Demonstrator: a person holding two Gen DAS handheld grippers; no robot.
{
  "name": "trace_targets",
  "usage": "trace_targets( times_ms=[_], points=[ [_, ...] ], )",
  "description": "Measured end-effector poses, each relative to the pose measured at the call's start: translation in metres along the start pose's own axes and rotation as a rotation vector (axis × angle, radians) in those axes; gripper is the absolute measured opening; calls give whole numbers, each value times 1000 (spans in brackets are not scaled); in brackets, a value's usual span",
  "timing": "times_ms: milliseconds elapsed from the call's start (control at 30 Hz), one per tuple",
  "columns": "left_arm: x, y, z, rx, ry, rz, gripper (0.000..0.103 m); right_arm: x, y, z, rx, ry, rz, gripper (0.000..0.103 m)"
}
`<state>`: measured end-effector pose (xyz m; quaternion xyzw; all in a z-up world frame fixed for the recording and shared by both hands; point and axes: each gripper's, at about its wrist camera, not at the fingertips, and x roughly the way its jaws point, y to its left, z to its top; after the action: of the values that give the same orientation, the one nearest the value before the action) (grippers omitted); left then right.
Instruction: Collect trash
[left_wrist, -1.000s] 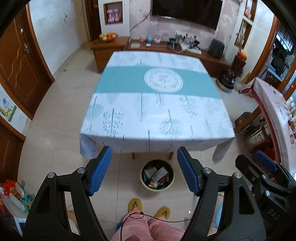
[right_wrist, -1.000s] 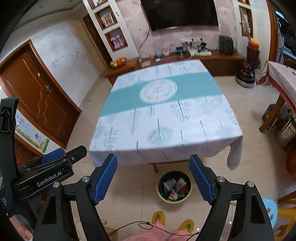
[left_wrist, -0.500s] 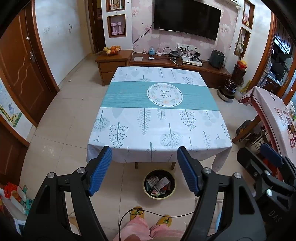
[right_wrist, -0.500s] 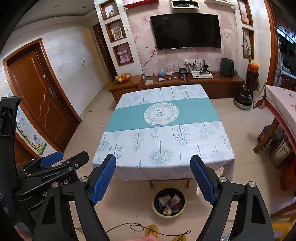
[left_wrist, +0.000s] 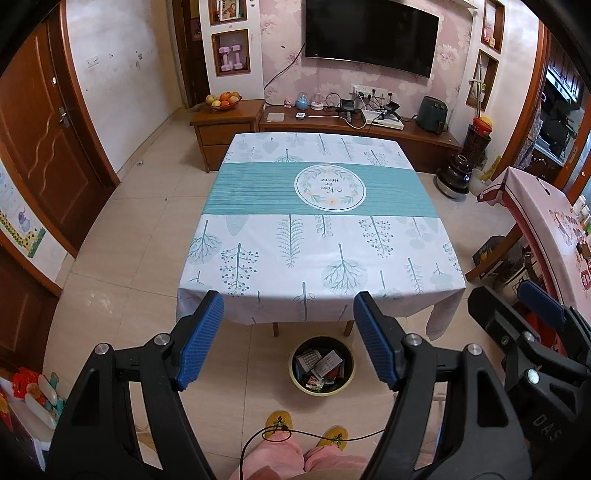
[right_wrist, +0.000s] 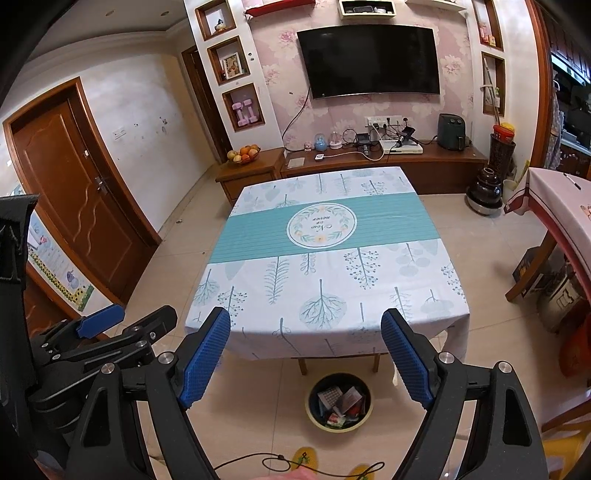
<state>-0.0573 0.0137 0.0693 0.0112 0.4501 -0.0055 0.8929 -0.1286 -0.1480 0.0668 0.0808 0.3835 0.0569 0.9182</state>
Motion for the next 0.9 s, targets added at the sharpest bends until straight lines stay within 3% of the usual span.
trace_targets(
  times_ms=[900],
  points=[
    [5, 9, 0, 25, -5, -10, 70, 12, 3, 3, 4, -11, -17, 85]
  ],
)
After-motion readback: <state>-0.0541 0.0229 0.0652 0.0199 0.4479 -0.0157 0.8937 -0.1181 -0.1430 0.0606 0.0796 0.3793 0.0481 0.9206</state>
